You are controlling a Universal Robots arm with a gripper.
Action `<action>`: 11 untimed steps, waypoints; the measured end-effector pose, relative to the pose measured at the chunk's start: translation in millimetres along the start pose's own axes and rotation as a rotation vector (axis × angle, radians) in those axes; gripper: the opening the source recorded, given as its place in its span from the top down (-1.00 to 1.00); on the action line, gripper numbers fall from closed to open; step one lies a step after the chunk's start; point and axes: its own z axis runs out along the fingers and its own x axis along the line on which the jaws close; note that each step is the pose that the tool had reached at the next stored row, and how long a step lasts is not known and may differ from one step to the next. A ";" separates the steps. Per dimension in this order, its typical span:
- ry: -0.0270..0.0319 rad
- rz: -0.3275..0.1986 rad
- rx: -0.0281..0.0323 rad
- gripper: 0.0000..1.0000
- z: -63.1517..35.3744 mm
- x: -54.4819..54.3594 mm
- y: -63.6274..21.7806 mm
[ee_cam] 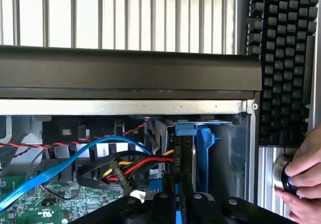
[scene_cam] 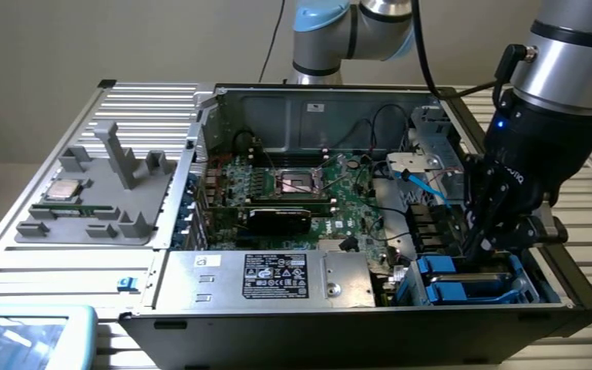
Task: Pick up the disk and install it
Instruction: 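Insert the second disk wire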
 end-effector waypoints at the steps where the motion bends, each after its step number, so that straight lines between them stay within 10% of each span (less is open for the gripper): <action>1: 0.0003 0.000 0.0001 0.69 0.5 0.1 0.0; 11: 0.0026 0.000 0.0000 0.69 2.4 0.4 0.1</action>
